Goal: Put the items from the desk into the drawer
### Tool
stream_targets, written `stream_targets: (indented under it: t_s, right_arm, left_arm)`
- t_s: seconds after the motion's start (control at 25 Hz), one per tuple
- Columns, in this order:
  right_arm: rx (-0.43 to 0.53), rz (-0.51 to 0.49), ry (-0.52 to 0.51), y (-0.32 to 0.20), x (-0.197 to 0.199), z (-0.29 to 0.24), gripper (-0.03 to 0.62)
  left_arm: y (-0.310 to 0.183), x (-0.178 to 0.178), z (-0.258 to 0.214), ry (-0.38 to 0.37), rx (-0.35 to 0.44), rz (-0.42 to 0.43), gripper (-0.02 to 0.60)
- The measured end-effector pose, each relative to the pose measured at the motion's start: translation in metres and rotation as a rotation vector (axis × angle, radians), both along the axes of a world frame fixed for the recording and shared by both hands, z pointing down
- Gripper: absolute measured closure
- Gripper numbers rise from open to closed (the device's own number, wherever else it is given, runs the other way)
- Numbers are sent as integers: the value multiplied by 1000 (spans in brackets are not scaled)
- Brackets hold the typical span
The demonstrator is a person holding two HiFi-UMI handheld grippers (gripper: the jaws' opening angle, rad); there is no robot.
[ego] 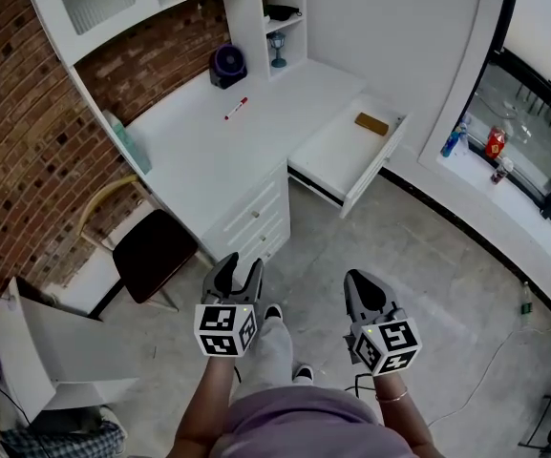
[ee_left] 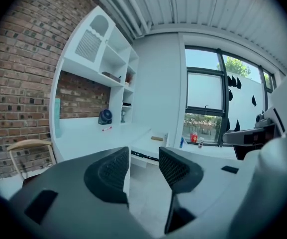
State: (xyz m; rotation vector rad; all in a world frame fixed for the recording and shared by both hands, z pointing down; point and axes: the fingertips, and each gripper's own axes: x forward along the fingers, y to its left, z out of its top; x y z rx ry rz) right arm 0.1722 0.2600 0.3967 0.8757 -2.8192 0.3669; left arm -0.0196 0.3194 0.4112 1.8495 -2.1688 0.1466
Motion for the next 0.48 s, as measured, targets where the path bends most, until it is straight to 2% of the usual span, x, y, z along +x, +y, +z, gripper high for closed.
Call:
stream_targets:
  t_s: [0.16,0.48]
  right_arm:
    - [-6,13,8,-29,-26,4,591]
    - [-2,1,20,-80,-104,2,591]
  left_arm:
    - [-31,-28,0,-14,-4,24,388]
    - [-86,-102,3,-9,-5,27,368]
